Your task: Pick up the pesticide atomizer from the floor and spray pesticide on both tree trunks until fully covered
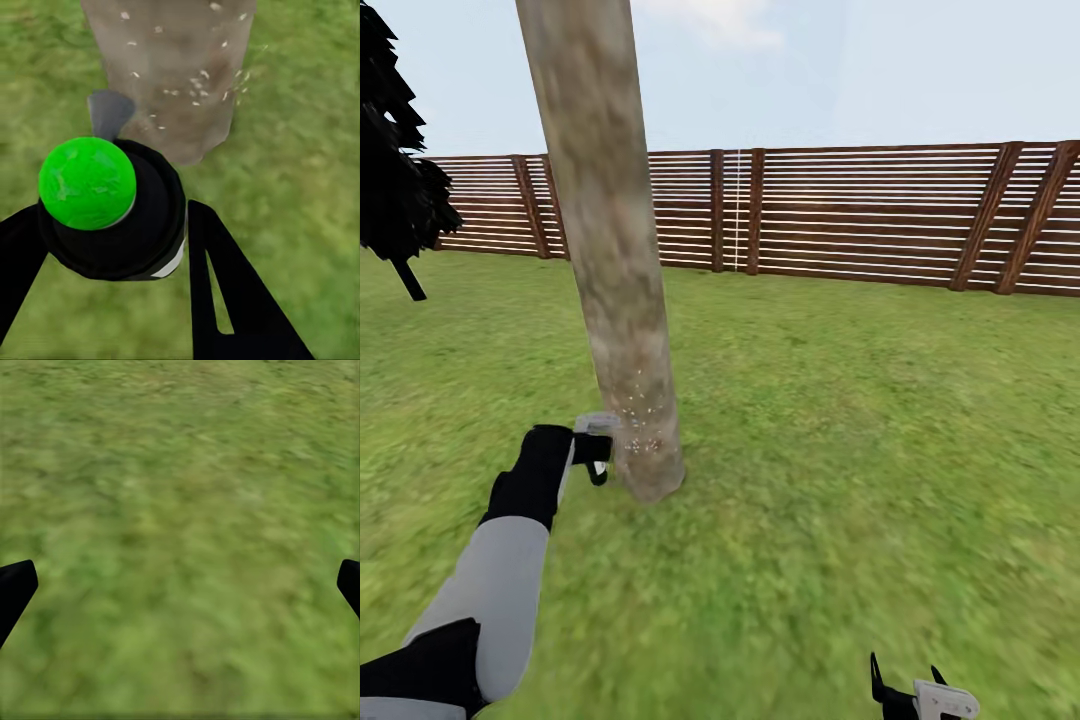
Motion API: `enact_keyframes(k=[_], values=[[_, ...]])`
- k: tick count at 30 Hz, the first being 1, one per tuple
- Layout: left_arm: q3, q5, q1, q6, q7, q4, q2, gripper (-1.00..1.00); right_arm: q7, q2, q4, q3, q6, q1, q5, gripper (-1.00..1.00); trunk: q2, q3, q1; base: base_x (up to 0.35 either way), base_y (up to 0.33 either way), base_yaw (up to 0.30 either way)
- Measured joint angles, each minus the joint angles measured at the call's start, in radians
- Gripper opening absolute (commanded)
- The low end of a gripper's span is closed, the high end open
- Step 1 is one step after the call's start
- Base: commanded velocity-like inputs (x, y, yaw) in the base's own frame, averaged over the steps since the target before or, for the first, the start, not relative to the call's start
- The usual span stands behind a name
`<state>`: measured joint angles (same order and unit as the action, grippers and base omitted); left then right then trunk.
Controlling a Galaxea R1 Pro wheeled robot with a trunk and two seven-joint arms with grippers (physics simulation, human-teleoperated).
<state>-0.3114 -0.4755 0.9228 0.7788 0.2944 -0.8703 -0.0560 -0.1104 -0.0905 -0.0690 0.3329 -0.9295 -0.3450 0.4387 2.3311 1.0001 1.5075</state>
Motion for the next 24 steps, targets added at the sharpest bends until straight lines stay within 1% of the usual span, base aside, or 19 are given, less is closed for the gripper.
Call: enact_keyframes(k=[2,4,6,7,8,10,12,13,16,19,20,21,24], values=[[0.001,0.008,0.004,0.001,0.000,0.001,-0.009,-1.00,0.000,0.000,0.000,0.000,0.000,0.000,0.000,1.00,0.000,0.000,0.000,0.000,0.000,0.000],[0.005,0.011,0.004,0.002,0.000,0.001,-0.035,-1.00,0.000,0.000,0.000,0.000,0.000,0.000,0.000,1.00,0.000,0.000,0.000,0.000,0.000,0.000],[0.012,0.017,0.003,0.006,0.000,0.001,-0.086,-1.00,0.000,0.000,0.000,0.000,0.000,0.000,0.000,1.00,0.000,0.000,0.000,0.000,0.000,0.000],[0.018,0.006,0.004,0.007,0.000,0.000,-0.092,-1.00,0.000,0.000,0.000,0.000,0.000,0.000,0.000,1.00,0.000,0.000,0.000,0.000,0.000,0.000],[0.022,0.003,0.005,0.013,0.000,-0.001,-0.091,-1.00,0.000,0.000,0.000,0.001,0.000,0.000,0.000,1.00,0.000,0.000,0.000,0.000,0.000,0.000],[0.020,-0.002,0.006,0.020,0.000,-0.001,-0.083,-1.00,0.000,0.000,0.000,0.000,0.000,0.001,0.000,1.00,0.000,0.000,0.000,0.000,0.000,0.000],[0.016,-0.010,0.009,0.021,0.000,-0.002,-0.038,-1.00,0.000,0.000,0.000,0.001,0.000,0.000,0.000,1.00,0.000,0.000,0.000,0.000,0.000,0.000],[0.016,-0.005,0.012,0.022,0.000,-0.003,-0.023,-1.00,0.000,0.000,0.000,0.001,0.000,0.000,0.000,1.00,0.000,0.000,0.000,0.000,0.000,0.000],[0.014,-0.004,0.025,0.026,0.000,-0.003,0.006,-1.00,0.000,0.000,0.000,0.001,0.000,0.000,0.000,1.00,0.000,0.000,0.000,0.000,0.000,0.000],[0.014,0.000,0.031,0.066,0.001,-0.008,0.027,-1.00,0.000,0.000,0.000,0.001,0.000,0.000,0.000,1.00,0.000,0.000,0.000,0.000,0.000,0.000],[0.014,0.009,0.033,0.078,0.001,-0.011,0.036,-1.00,0.000,0.000,0.000,0.001,0.000,0.000,0.000,1.00,0.000,0.000,0.000,0.000,0.000,0.000],[0.015,0.035,0.030,0.087,0.001,-0.006,0.043,-1.00,0.000,0.000,0.000,0.001,0.000,0.000,0.000,1.00,0.000,0.000,0.000,0.000,0.000,0.000],[0.019,0.045,0.021,0.085,0.005,0.004,0.044,-1.00,0.000,0.000,0.000,0.001,0.000,0.000,0.000,1.00,0.000,0.000,0.000,0.000,0.000,0.000]])
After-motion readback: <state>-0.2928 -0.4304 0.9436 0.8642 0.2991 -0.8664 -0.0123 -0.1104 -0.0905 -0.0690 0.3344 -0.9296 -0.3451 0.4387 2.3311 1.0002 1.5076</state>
